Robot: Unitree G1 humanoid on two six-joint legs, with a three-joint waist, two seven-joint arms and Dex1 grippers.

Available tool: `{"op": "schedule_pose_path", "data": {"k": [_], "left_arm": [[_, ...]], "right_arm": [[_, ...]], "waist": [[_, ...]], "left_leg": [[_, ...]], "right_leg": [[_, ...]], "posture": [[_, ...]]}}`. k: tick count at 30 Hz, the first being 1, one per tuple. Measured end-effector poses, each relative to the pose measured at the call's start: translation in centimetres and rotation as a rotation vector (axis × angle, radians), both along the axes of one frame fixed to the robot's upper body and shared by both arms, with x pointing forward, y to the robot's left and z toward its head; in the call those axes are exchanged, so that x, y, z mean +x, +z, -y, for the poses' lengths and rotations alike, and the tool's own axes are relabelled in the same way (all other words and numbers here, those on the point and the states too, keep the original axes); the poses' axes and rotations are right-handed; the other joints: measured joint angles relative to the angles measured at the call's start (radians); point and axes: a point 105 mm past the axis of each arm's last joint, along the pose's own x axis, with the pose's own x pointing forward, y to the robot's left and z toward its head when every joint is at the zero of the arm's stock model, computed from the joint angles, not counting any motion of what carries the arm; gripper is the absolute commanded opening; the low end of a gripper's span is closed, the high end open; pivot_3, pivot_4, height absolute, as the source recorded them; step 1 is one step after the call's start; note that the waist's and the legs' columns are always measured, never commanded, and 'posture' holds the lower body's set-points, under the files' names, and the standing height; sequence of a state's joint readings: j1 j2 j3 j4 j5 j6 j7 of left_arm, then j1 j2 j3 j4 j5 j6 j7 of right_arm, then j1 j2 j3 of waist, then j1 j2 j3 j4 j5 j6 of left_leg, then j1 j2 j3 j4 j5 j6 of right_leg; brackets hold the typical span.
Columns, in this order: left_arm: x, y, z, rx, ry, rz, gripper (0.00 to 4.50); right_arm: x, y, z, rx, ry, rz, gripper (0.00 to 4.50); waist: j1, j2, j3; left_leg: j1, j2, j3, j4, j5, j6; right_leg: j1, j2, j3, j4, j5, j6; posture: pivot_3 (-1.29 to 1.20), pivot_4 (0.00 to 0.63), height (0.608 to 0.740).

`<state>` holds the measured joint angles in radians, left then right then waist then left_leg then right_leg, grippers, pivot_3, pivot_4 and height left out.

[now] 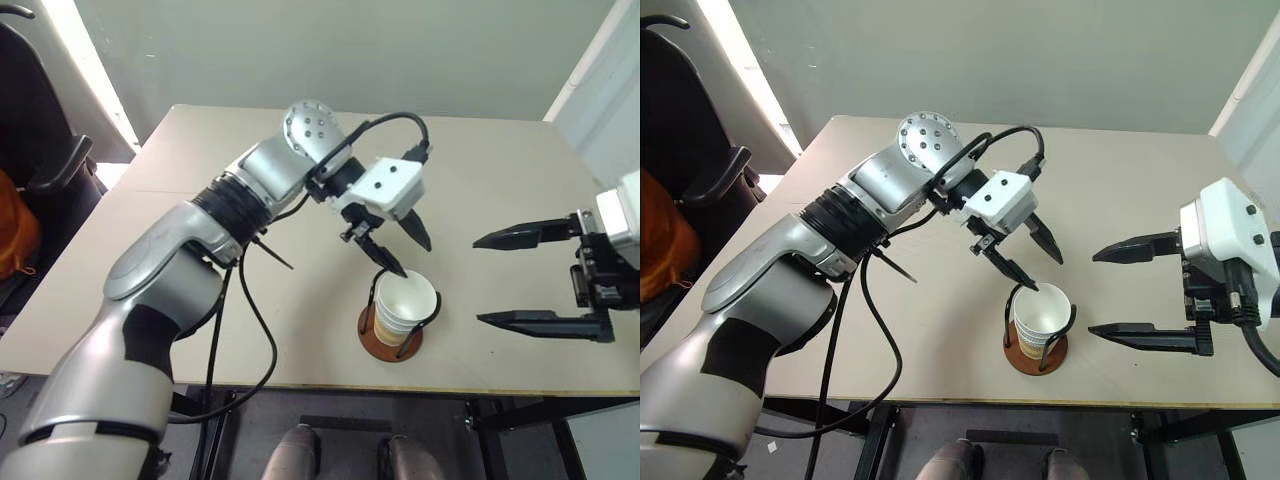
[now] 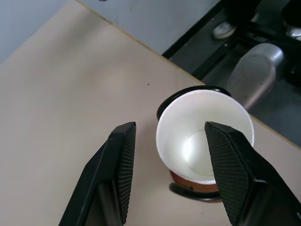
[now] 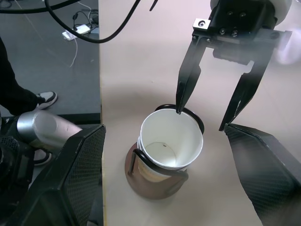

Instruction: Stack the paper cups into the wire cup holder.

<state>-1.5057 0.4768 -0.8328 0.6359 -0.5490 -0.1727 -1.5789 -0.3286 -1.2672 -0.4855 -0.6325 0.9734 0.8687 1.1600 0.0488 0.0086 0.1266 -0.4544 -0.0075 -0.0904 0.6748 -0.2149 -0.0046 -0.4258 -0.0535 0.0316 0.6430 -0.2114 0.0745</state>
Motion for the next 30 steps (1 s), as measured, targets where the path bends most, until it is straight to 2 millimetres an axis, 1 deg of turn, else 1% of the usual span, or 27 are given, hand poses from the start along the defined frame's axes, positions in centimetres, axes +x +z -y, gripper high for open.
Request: {"op": "schedule_pose_path", "data": {"k": [2, 4, 5, 7, 8, 9, 11, 13, 14, 17, 20, 24, 26, 27, 30], "left_arm": [[0.5, 0.7, -0.5, -0.028, 0.032, 0.005, 2.56], [1.1, 1.5, -1.5, -0.063, 0.078, 0.005, 2.56], [1.4, 1.9, -2.5, -0.089, 0.117, -0.006, 2.56], [2.2, 2.0, -5.4, -0.132, 0.22, -0.048, 2.56], [2.6, 1.7, -7.2, -0.15, 0.281, -0.081, 2.56], [2.8, 1.4, -8.4, -0.156, 0.326, -0.108, 2.56], [2.4, 0.4, -11.3, -0.176, 0.413, -0.173, 2.56], [1.9, -0.7, -14.3, -0.183, 0.525, -0.244, 2.56], [1.8, -1.3, -15.5, -0.186, 0.581, -0.276, 2.56], [1.2, -2.1, -17.8, -0.232, 0.706, -0.317, 2.56], [0.8, -3.0, -19.4, -0.278, 0.82, -0.343, 2.56], [-0.7, -3.7, -20.2, -0.281, 0.882, -0.343, 2.56], [-1.2, -3.6, -20.2, -0.287, 0.887, -0.339, 2.56], [-1.5, -3.6, -20.4, -0.287, 0.899, -0.334, 2.56], [-1.8, -2.9, -21.2, -0.303, 0.942, -0.307, 2.56]], "right_arm": [[0.3, -0.3, 0.0, -0.015, -0.003, -0.001, 4.21], [0.8, -0.9, 0.3, -0.043, -0.016, -0.011, 4.21], [1.2, -1.3, 0.5, -0.056, -0.031, -0.015, 4.21], [2.3, -2.0, 1.3, -0.062, -0.075, -0.031, 4.21], [2.9, -2.1, 1.8, -0.057, -0.098, -0.035, 4.21], [3.4, -2.2, 2.2, -0.05, -0.123, -0.036, 4.21], [4.3, -2.2, 2.4, -0.031, -0.14, -0.02, 4.21], [4.7, -2.4, 2.4, -0.011, -0.138, -0.029, 4.21], [4.9, -2.6, 2.5, -0.006, -0.142, -0.037, 4.21], [5.3, -3.0, 2.8, -0.013, -0.149, -0.056, 4.21], [5.8, -3.1, 3.4, -0.004, -0.166, -0.062, 4.21], [6.8, -3.1, 3.4, 0.022, -0.172, -0.06, 4.21], [7.0, -3.4, 3.1, 0.022, -0.162, -0.07, 4.21], [7.2, -3.4, 2.8, 0.024, -0.15, -0.069, 4.21], [7.6, -3.5, 2.8, 0.022, -0.142, -0.071, 4.21]], "waist": [[0.0, 0.0, 0.0], [0.0, 0.0, 0.0], [-0.003, 0.0, 0.0], [-0.013, 0.002, -0.001], [-0.017, 0.003, -0.002], [-0.017, 0.003, -0.002], [-0.021, 0.003, -0.002], [-0.024, 0.003, -0.002], [-0.025, 0.003, -0.002], [-0.015, 0.003, -0.002], [-0.013, 0.003, -0.002], [-0.024, 0.002, -0.002], [-0.025, 0.002, -0.002], [-0.026, 0.002, -0.002], [-0.028, 0.002, -0.002]], "left_leg": [[0.0, 0.0, 0.0, 0.0, 0.0, 0.0], [0.0, 0.0, 0.0, 0.0, 0.0, 0.0], [0.001, 0.0, 0.0, 0.0, -0.001, 0.001], [0.002, 0.001, 0.001, 0.0, 0.0, 0.001], [0.002, 0.001, 0.001, 0.0, 0.0, 0.001], [0.002, 0.001, 0.001, 0.0, 0.0, 0.001], [0.002, 0.001, 0.0, 0.0, 0.001, 0.001], [0.001, 0.001, 0.0, 0.0, 0.001, 0.001], [0.001, 0.001, 0.0, 0.0, 0.001, 0.001], [0.001, 0.0, -0.003, 0.001, 0.001, 0.001], [0.002, 0.0, -0.003, 0.002, 0.001, 0.001], [0.005, 0.001, -0.002, 0.0, 0.002, 0.0], [0.007, 0.001, -0.002, -0.005, 0.002, 0.001], [0.009, 0.001, -0.002, -0.008, 0.002, 0.001], [0.011, 0.002, -0.003, -0.013, 0.004, 0.004]], "right_leg": [[0.0, 0.0, 0.0, 0.0, 0.0, 0.0], [0.0, 0.0, 0.0, 0.0, 0.0, 0.0], [0.0, 0.0, 0.0, 0.0, 0.0, 0.0], [0.0, 0.001, 0.0, 0.0, 0.0, 0.0], [0.0, 0.001, 0.001, 0.0, 0.0, 0.0], [0.0, 0.001, 0.0, 0.001, 0.0, 0.001], [-0.001, 0.001, 0.001, 0.0, 0.0, 0.001], [-0.001, 0.001, 0.0, 0.0, -0.001, 0.0], [-0.001, 0.001, 0.0, 0.0, -0.001, 0.0], [0.0, 0.001, 0.0, 0.0, -0.002, -0.002], [0.0, 0.001, -0.001, 0.001, -0.001, -0.004], [0.0, 0.001, -0.002, 0.003, -0.001, -0.009], [0.0, 0.001, -0.002, 0.003, -0.001, -0.014], [0.0, 0.001, -0.002, 0.003, -0.002, -0.02], [0.001, 0.002, -0.003, 0.004, -0.002, -0.025]], "posture": [[0.0, 0.15, 0.74], [0.0, 0.15, 0.74], [0.0, 0.15, 0.74], [0.0, 0.15, 0.74], [0.0, 0.15, 0.74], [0.0, 0.15, 0.74], [0.0, 0.15, 0.74], [0.0, 0.15, 0.74], [0.0, 0.15, 0.74], [0.0, 0.15, 0.74], [0.0, 0.15, 0.74], [0.0, 0.15, 0.74], [0.0, 0.15, 0.74], [0.0, 0.15, 0.74], [0.0, 0.15, 0.74]]}}
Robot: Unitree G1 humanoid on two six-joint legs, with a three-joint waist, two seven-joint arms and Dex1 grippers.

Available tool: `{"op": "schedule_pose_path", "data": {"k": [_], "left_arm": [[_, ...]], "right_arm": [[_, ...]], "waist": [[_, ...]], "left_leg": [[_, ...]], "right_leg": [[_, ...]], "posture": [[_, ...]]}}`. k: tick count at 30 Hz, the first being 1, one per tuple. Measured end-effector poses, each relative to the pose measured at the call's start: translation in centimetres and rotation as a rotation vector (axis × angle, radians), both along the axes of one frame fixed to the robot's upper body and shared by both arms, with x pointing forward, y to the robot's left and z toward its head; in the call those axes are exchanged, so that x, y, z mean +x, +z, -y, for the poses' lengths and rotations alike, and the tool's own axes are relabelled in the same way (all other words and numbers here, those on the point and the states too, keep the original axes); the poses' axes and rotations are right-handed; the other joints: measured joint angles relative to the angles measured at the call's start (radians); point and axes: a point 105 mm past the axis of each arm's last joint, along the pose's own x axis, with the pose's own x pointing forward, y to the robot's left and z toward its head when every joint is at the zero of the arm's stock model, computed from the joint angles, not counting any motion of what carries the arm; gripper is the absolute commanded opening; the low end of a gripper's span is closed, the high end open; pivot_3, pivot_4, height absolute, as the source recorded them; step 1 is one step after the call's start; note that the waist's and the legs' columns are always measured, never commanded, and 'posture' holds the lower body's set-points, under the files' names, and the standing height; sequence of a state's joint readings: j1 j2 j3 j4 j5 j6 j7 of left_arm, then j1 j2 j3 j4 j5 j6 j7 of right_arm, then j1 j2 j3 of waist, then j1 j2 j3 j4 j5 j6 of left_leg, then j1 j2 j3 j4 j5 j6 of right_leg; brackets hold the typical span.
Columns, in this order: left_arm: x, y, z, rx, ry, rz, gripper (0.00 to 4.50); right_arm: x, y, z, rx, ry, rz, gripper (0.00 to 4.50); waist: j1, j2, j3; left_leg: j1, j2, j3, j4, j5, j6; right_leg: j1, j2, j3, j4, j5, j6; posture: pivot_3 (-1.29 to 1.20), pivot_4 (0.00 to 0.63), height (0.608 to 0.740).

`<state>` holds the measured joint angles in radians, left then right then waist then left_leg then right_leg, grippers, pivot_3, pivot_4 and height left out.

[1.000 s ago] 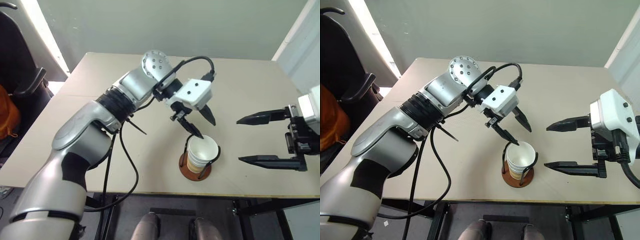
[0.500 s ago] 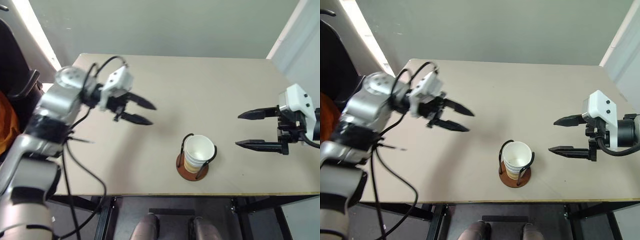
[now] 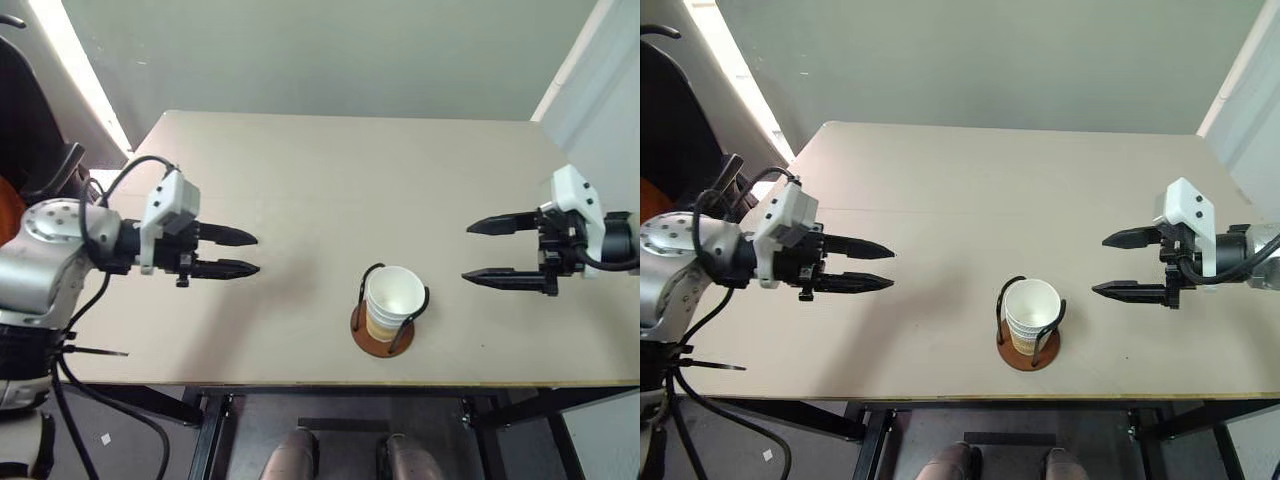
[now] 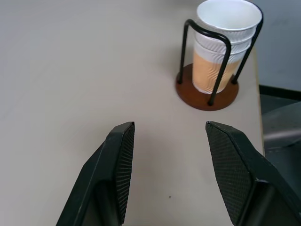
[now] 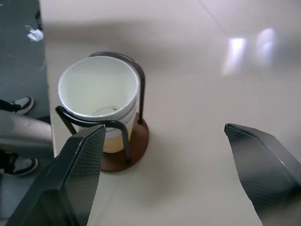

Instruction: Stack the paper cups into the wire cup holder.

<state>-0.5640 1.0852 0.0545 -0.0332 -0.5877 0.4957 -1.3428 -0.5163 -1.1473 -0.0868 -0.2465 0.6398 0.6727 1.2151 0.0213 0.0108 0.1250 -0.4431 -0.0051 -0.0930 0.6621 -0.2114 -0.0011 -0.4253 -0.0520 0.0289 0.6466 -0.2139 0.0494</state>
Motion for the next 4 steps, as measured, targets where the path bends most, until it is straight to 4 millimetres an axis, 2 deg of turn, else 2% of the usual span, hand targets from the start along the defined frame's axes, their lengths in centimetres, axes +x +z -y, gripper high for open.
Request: {"op": "schedule_pose_path", "data": {"k": [4], "left_arm": [[-0.17, 0.35, -0.37, -0.007, 0.023, 0.011, 2.56]], "right_arm": [[0.52, 0.04, 0.03, -0.009, 0.004, 0.006, 4.21]], "waist": [[-0.001, 0.0, 0.0]], "left_leg": [[0.004, 0.001, -0.001, -0.002, 0.001, -0.001]], "right_leg": [[0.002, 0.001, 0.0, 0.0, 0.002, -0.003]], "posture": [[0.0, 0.15, 0.74]]}}
